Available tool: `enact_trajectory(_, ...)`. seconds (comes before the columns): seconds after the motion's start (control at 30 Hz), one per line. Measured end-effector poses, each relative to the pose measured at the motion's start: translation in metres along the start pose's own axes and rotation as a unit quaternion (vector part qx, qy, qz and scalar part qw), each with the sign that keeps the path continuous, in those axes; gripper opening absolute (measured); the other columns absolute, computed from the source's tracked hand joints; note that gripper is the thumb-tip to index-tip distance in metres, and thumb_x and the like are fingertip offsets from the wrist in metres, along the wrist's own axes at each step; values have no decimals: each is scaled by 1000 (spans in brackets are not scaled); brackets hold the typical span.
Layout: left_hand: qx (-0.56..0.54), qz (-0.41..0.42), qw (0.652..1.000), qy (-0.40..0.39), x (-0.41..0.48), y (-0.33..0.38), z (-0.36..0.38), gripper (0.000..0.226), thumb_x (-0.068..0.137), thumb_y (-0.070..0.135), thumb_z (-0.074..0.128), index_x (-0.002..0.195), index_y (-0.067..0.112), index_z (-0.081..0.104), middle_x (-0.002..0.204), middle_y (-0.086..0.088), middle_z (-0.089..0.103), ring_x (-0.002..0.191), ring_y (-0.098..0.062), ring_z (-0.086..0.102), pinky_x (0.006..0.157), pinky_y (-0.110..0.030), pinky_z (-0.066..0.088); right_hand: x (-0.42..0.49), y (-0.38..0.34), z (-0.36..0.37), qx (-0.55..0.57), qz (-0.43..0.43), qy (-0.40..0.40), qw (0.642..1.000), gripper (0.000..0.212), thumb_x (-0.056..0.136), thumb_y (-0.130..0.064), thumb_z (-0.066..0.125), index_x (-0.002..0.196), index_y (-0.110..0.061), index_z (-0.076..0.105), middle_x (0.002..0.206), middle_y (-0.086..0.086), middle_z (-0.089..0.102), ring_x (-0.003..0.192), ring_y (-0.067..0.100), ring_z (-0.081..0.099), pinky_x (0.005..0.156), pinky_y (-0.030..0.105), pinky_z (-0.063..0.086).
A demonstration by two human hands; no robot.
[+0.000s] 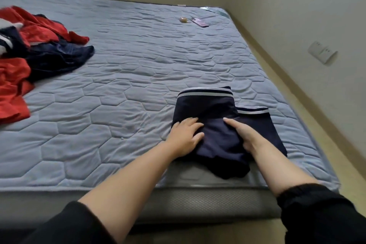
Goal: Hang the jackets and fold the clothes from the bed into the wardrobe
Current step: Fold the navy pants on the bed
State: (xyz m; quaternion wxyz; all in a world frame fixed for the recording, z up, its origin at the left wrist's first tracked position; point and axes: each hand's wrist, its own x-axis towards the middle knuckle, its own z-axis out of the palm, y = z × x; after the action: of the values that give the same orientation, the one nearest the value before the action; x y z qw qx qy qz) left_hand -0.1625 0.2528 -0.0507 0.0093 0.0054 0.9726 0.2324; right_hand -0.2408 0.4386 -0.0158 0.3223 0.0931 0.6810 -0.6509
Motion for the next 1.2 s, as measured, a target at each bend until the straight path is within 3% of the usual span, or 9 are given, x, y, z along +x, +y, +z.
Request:
enact_trajectory(0.13,-197,-180,944,192,1,-18,-5,60,87,33,64,139,11,41,145,-12,40,134,-28,36,110,-34,28,5,4,12,9,-32,18,999,16,90,-18,63,98,-6,67,66,4,72,55,14,68,46,19,50)
enact_trajectory(0.37,-567,-273,773,78,8,-23,-27,46,85,16,69,125,1,53,119,-17,64,96,-26,65,78,-32,54,8,2,28,5,-57,12,998,28,90,-9,61,115,1,62,84,11,69,64,18,65,59,24,55)
enact_trajectory(0.5,-559,-252,783,103,-2,-30,-42,34,82,-2,66,116,1,60,95,-10,66,70,-14,61,55,-18,51,8,-3,41,12,-47,-19,999,33,90,-9,60,120,3,60,90,14,67,63,18,65,58,24,55)
enact_trajectory(0.67,-536,-242,808,31,-33,-73,-64,30,85,-1,62,112,10,61,99,-8,69,83,-18,64,71,-24,52,6,6,80,19,-56,-73,996,33,90,-7,60,122,1,58,102,17,66,79,24,63,75,32,53)
enact_trajectory(0.83,-482,-288,826,49,-36,-89,-70,12,89,19,55,91,14,66,89,-5,69,71,-12,64,60,-20,50,9,10,103,48,-48,-84,994,34,87,-1,61,120,0,59,97,14,68,78,24,64,75,32,54)
enact_trajectory(0.93,-433,-326,837,79,-28,-92,-69,29,91,34,54,108,13,64,108,-5,67,94,-17,63,79,-27,47,12,10,107,45,-49,-92,994,33,85,0,62,118,-1,61,100,15,68,81,24,65,79,33,54)
enact_trajectory(1.03,-186,-342,907,160,-24,-94,-66,51,89,36,55,133,10,48,129,-13,56,119,-30,51,98,-38,39,16,11,105,-18,-76,-33,996,38,81,2,66,118,4,61,105,18,67,85,26,63,83,35,51)
enact_trajectory(1.13,-32,-174,950,257,-16,-74,-63,60,90,31,56,143,10,38,141,-18,42,129,-34,38,108,-40,28,19,11,98,-31,-44,-29,998,34,80,2,66,114,3,64,98,18,69,80,27,64,80,36,53)
enact_trajectory(1.2,17,-102,972,210,-9,-60,-52,63,93,37,50,149,19,29,155,-11,26,142,-28,22,116,-43,18,21,7,92,-51,5,-62,997,30,81,-1,65,111,1,66,94,16,69,75,27,65,73,32,54)
